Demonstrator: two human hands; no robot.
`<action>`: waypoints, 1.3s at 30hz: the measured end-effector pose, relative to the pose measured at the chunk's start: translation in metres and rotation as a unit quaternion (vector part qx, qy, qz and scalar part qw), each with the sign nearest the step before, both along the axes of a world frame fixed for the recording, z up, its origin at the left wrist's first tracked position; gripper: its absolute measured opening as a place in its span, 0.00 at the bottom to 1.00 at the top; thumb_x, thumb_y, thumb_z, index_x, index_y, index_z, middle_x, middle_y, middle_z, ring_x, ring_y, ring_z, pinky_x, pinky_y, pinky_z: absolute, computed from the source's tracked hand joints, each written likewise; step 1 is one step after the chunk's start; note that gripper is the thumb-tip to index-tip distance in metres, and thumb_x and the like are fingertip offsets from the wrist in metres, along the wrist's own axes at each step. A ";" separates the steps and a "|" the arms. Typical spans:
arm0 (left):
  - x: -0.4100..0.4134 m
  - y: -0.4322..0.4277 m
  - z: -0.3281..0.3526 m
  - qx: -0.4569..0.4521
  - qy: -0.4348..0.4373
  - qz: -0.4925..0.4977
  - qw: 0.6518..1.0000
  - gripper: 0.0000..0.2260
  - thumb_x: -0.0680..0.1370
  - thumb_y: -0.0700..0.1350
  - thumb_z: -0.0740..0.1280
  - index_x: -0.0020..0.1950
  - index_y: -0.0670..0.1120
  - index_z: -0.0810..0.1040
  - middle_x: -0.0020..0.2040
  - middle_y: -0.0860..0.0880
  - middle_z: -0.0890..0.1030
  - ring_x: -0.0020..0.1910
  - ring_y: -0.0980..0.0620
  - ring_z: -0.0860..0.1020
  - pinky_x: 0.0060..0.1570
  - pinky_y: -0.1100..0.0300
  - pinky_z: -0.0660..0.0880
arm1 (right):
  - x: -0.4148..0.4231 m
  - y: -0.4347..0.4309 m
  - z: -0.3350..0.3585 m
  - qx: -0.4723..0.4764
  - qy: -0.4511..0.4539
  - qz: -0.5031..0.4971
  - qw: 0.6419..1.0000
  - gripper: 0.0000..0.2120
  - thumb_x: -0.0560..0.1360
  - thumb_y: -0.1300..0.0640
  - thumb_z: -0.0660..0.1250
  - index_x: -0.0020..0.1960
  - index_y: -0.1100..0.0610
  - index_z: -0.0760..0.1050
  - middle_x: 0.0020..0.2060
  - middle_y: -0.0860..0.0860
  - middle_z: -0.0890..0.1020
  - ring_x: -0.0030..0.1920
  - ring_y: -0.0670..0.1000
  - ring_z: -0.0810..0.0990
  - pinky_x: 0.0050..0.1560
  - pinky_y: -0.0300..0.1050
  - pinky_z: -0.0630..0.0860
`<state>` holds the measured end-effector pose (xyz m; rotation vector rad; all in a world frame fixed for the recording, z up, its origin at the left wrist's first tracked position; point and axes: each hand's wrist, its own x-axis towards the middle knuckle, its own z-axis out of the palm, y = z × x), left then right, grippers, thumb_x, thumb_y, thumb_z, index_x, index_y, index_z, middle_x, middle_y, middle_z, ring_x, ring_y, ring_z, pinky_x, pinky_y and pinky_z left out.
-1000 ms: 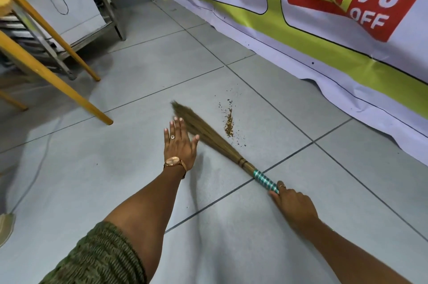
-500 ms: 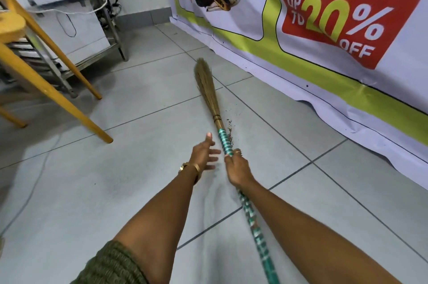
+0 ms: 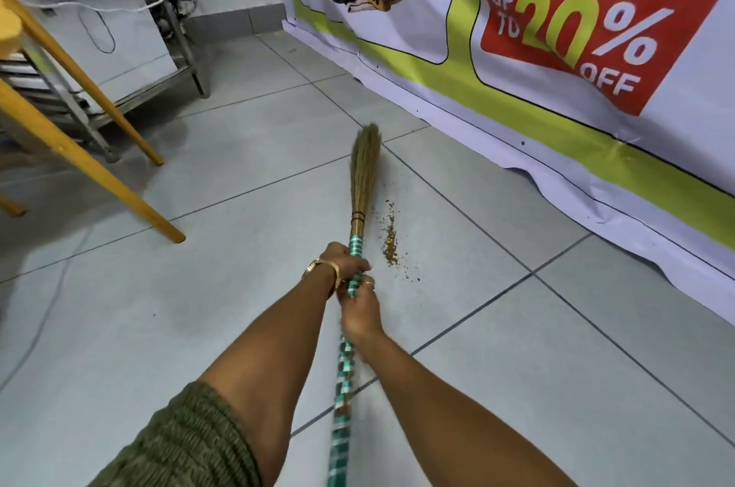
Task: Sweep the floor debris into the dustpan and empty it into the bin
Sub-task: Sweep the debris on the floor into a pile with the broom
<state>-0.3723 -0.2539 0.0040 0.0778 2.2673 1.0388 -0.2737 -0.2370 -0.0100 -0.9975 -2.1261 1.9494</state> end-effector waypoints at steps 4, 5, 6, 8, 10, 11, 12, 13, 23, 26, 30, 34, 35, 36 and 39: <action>-0.018 -0.009 -0.001 0.051 0.068 0.079 0.993 0.17 0.72 0.40 0.70 0.60 0.38 0.76 0.47 0.40 0.82 0.36 0.44 0.80 0.31 0.56 0.78 | 0.006 0.000 0.003 0.069 -0.030 0.153 0.985 0.31 0.79 0.51 0.63 0.75 0.63 0.56 0.72 0.60 0.67 0.72 0.61 0.67 0.72 0.56 0.65; -0.024 -0.014 0.000 0.053 0.091 0.093 0.990 0.15 0.74 0.40 0.68 0.61 0.40 0.76 0.47 0.39 0.83 0.34 0.43 0.81 0.32 0.53 0.80 | 0.011 0.007 0.002 0.128 -0.068 0.209 0.967 0.35 0.79 0.45 0.62 0.76 0.63 0.53 0.74 0.60 0.63 0.73 0.61 0.64 0.74 0.55 0.62; -0.032 -0.019 0.003 0.025 0.130 0.093 0.987 0.15 0.76 0.43 0.66 0.61 0.42 0.75 0.49 0.39 0.83 0.35 0.42 0.82 0.36 0.49 0.82 | 0.017 0.017 0.002 0.186 -0.104 0.252 0.944 0.37 0.78 0.42 0.60 0.77 0.63 0.52 0.75 0.60 0.61 0.74 0.60 0.62 0.74 0.55 0.61; -0.046 -0.033 0.006 -0.097 0.213 0.045 0.971 0.17 0.78 0.52 0.63 0.63 0.45 0.72 0.55 0.38 0.80 0.47 0.37 0.82 0.49 0.45 0.80 | 0.031 0.041 0.002 0.282 -0.147 0.303 0.898 0.36 0.79 0.41 0.58 0.77 0.62 0.52 0.75 0.59 0.61 0.74 0.60 0.61 0.74 0.55 0.62; -0.059 -0.047 0.000 -0.179 0.253 0.015 0.951 0.20 0.79 0.55 0.59 0.67 0.45 0.67 0.59 0.36 0.77 0.55 0.35 0.78 0.54 0.47 0.75 | 0.045 0.065 0.006 0.357 -0.176 0.321 0.859 0.33 0.80 0.43 0.57 0.77 0.60 0.53 0.73 0.59 0.64 0.72 0.59 0.63 0.71 0.55 0.65; -0.065 -0.053 -0.005 -0.195 0.267 0.012 0.944 0.20 0.80 0.55 0.58 0.68 0.45 0.64 0.60 0.36 0.77 0.56 0.35 0.77 0.53 0.47 0.73 | 0.052 0.078 0.008 0.382 -0.186 0.317 0.848 0.31 0.80 0.44 0.56 0.77 0.58 0.53 0.73 0.58 0.65 0.72 0.59 0.64 0.70 0.55 0.67; -0.069 -0.059 -0.012 -0.209 0.279 0.007 0.937 0.19 0.80 0.53 0.58 0.68 0.45 0.62 0.59 0.36 0.78 0.55 0.35 0.78 0.52 0.47 0.73 | 0.059 0.089 0.009 0.402 -0.191 0.311 0.840 0.29 0.81 0.45 0.56 0.76 0.57 0.54 0.72 0.57 0.66 0.71 0.59 0.65 0.69 0.55 0.67; -0.072 -0.064 -0.020 -0.221 0.290 -0.001 0.931 0.18 0.81 0.51 0.57 0.68 0.46 0.62 0.59 0.37 0.78 0.55 0.36 0.78 0.51 0.47 0.73 | 0.066 0.100 0.009 0.419 -0.191 0.303 0.834 0.28 0.81 0.45 0.55 0.76 0.57 0.55 0.72 0.57 0.67 0.71 0.58 0.65 0.69 0.54 0.68; -0.101 -0.050 -0.087 -0.167 0.201 -0.004 0.965 0.21 0.80 0.48 0.59 0.74 0.56 0.65 0.68 0.36 0.73 0.63 0.33 0.73 0.64 0.44 0.71 | 0.102 0.138 -0.031 0.483 -0.185 0.277 0.810 0.25 0.84 0.51 0.48 0.78 0.55 0.49 0.78 0.51 0.57 0.79 0.51 0.49 0.78 0.47 0.50; -0.092 -0.035 -0.094 -0.154 0.197 -0.047 0.967 0.22 0.80 0.48 0.60 0.74 0.57 0.64 0.69 0.37 0.72 0.63 0.34 0.73 0.64 0.45 0.71 | 0.107 0.137 -0.040 0.499 -0.201 0.285 0.793 0.26 0.84 0.51 0.46 0.79 0.56 0.45 0.79 0.51 0.50 0.79 0.52 0.44 0.79 0.48 0.43; -0.065 -0.052 -0.106 -0.168 0.201 -0.063 0.963 0.22 0.80 0.50 0.58 0.74 0.61 0.62 0.67 0.38 0.73 0.61 0.35 0.75 0.59 0.47 0.73 | 0.104 0.136 -0.040 0.497 -0.212 0.276 0.795 0.26 0.84 0.51 0.45 0.79 0.57 0.43 0.79 0.52 0.48 0.79 0.52 0.42 0.78 0.49 0.42; -0.040 -0.080 -0.106 -0.178 0.219 -0.088 0.955 0.22 0.81 0.49 0.57 0.74 0.63 0.61 0.67 0.41 0.74 0.61 0.38 0.75 0.53 0.51 0.73 | 0.095 0.141 -0.028 0.506 -0.207 0.263 0.795 0.26 0.84 0.51 0.46 0.78 0.58 0.44 0.79 0.53 0.49 0.79 0.53 0.43 0.79 0.51 0.43; -0.035 -0.087 -0.106 -0.175 0.220 -0.095 0.955 0.22 0.81 0.48 0.57 0.74 0.63 0.61 0.67 0.42 0.74 0.61 0.39 0.75 0.53 0.52 0.73 | 0.093 0.143 -0.024 0.508 -0.207 0.259 0.795 0.26 0.84 0.52 0.46 0.78 0.58 0.44 0.79 0.53 0.49 0.79 0.54 0.43 0.79 0.51 0.44; -0.028 -0.094 -0.105 -0.169 0.217 -0.101 0.956 0.22 0.81 0.48 0.57 0.74 0.63 0.61 0.67 0.43 0.74 0.62 0.40 0.75 0.53 0.52 0.73 | 0.091 0.142 -0.020 0.509 -0.208 0.256 0.795 0.26 0.84 0.52 0.46 0.78 0.58 0.45 0.79 0.53 0.50 0.79 0.54 0.43 0.79 0.52 0.44; -0.008 -0.111 -0.102 -0.142 0.219 -0.114 0.959 0.22 0.81 0.47 0.59 0.74 0.58 0.62 0.67 0.43 0.75 0.63 0.41 0.74 0.57 0.50 0.74 | 0.086 0.139 -0.007 0.516 -0.201 0.249 0.794 0.26 0.84 0.52 0.47 0.78 0.59 0.46 0.79 0.54 0.51 0.79 0.55 0.44 0.79 0.53 0.45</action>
